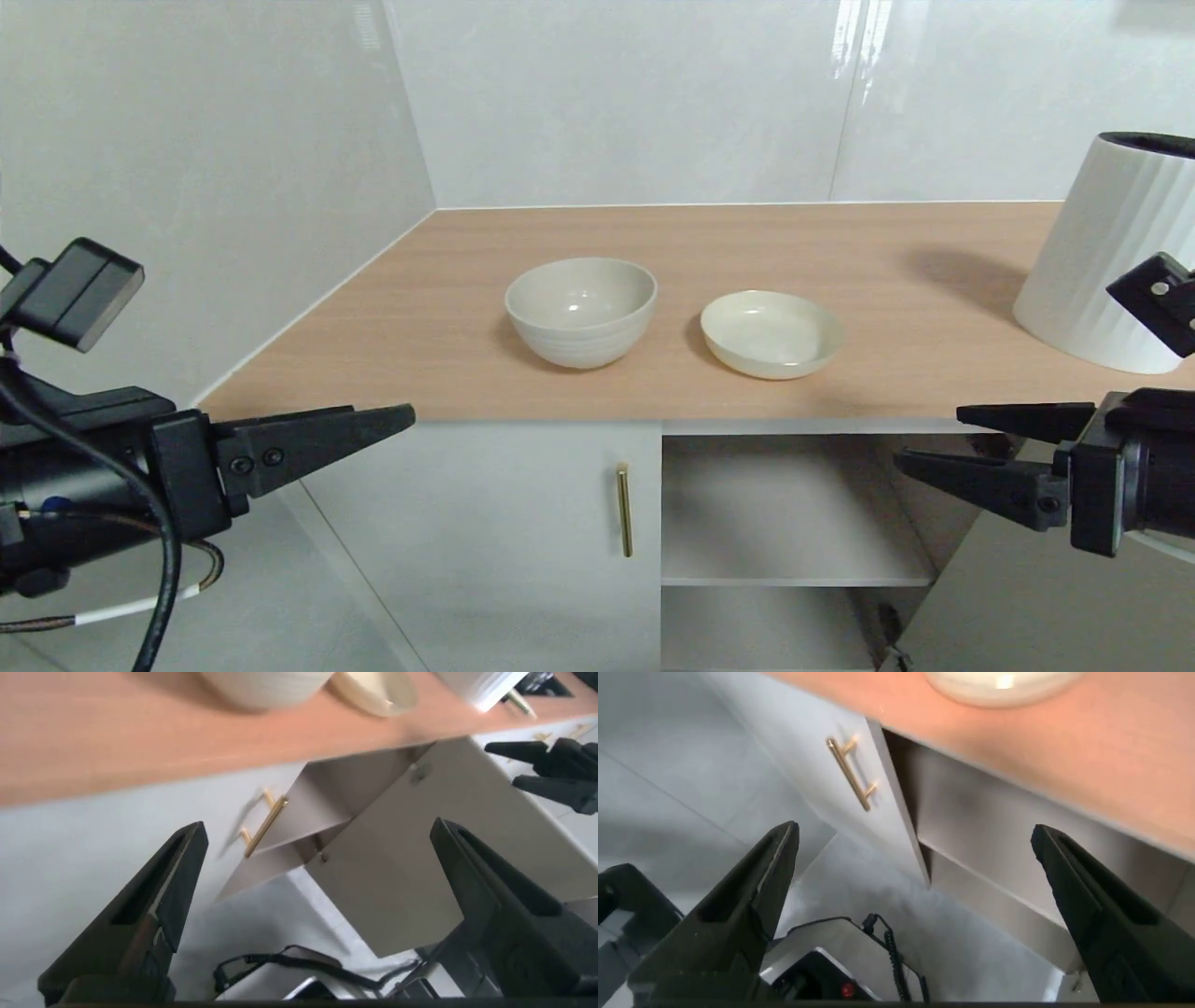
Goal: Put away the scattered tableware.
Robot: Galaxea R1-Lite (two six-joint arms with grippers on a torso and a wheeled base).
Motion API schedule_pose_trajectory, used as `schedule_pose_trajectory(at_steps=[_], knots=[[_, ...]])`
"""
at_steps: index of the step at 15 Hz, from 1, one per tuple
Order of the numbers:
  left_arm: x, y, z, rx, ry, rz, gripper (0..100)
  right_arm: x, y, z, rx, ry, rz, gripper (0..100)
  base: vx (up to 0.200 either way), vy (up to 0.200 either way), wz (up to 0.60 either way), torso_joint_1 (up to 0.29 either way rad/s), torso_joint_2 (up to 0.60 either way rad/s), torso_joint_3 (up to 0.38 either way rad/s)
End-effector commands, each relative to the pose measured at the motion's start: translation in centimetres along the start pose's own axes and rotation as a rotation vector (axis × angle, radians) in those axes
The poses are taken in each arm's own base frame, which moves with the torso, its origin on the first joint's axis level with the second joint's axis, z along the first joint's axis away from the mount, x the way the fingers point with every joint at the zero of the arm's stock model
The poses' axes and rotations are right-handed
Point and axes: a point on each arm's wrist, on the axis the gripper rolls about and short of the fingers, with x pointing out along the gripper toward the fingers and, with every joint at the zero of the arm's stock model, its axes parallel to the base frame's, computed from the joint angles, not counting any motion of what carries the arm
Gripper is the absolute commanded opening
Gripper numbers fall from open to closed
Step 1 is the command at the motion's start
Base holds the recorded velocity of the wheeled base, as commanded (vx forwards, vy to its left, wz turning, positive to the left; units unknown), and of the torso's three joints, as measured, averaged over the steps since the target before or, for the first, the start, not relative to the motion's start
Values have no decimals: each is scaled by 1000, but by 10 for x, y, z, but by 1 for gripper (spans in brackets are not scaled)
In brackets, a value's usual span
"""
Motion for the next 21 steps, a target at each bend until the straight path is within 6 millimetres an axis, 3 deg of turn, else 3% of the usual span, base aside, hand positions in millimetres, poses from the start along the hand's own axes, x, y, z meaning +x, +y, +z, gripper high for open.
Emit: schedule_pose_trajectory(at_steps=[1,6,8,10,12,17,21], knots=[[4,0,6,0,-3,1,100,5,-1,0,-6,11,-1,100,0,0,0,173,-471,-290],[34,4,53,-123,120,197,100,74,-17,42,121,112,-216,100,0,0,0,189,-466,-277],[50,13,61,-128,126,330,100,92,-21,49,200,107,-258,100,0,0,0,78,-171,-100],[82,27,56,-121,171,393,100,101,-25,45,211,102,-388,100,0,0,0,13,-28,-21],[109,27,55,-95,158,381,100,104,-25,44,212,101,-417,100,0,0,0,0,0,0],[158,20,33,-34,94,586,100,112,-24,43,235,100,-443,100,0,0,0,0,0,0],[187,16,16,9,63,649,100,110,-19,45,230,80,-479,100,0,0,0,0,0,0]])
